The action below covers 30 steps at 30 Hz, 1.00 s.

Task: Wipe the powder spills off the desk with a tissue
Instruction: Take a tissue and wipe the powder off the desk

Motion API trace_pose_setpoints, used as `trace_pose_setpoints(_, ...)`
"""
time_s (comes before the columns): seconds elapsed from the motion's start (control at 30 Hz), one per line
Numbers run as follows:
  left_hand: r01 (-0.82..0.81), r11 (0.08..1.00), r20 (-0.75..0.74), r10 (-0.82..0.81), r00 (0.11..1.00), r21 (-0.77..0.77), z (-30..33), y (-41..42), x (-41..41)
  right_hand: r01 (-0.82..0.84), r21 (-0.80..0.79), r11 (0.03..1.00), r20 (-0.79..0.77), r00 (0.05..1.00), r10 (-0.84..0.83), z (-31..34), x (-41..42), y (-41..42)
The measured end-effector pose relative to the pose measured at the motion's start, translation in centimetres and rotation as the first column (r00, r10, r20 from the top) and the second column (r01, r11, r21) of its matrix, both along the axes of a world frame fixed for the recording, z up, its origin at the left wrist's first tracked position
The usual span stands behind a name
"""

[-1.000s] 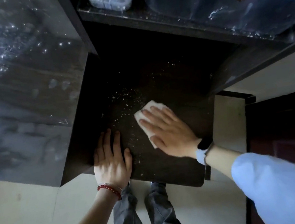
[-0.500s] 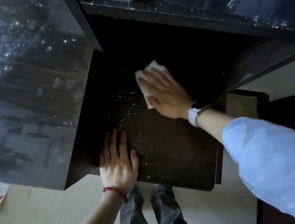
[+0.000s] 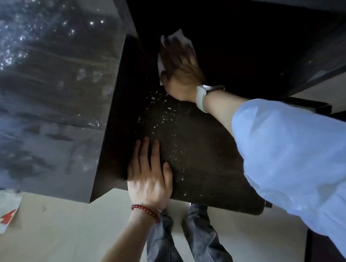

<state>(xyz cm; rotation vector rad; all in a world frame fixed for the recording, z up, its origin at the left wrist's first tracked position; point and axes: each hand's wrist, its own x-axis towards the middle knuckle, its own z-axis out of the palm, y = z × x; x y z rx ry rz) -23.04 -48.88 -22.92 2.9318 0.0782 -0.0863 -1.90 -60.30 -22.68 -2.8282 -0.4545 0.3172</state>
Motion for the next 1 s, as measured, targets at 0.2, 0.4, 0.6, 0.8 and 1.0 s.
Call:
trace_pose_setpoints(0.2,0.031,0.994,0.004,-0.031,1.000,-0.106,0.9,0.3,-0.3,-0.586,-0.058,0.808,-0.037,0.810,0.585,0.6,-9.5,-3.6)
trace_pose_setpoints(0.4,0.118,0.989,-0.039,-0.122,0.992,-0.089,0.7,1.9,-4.2,-0.271,-0.044,0.961,-0.046,0.962,0.269,1.1,-6.2,-1.1)
trace_pose_setpoints(0.6,0.185,0.981,-0.065,-0.189,0.980,-0.057,0.4,3.3,-5.7,-0.129,-0.013,0.992,-0.011,0.992,0.129,1.0,-9.4,2.7)
trace_pose_setpoints(0.8,0.106,0.989,-0.070,-0.113,0.991,-0.099,1.7,4.2,-6.9,-0.599,-0.055,0.799,-0.064,0.801,0.595,0.9,-15.8,1.1)
trace_pose_setpoints(1.0,0.056,0.997,-0.105,-0.062,0.993,-0.059,2.4,5.5,-8.0,-0.410,0.003,0.912,-0.017,0.912,0.410,1.7,-10.7,0.8)
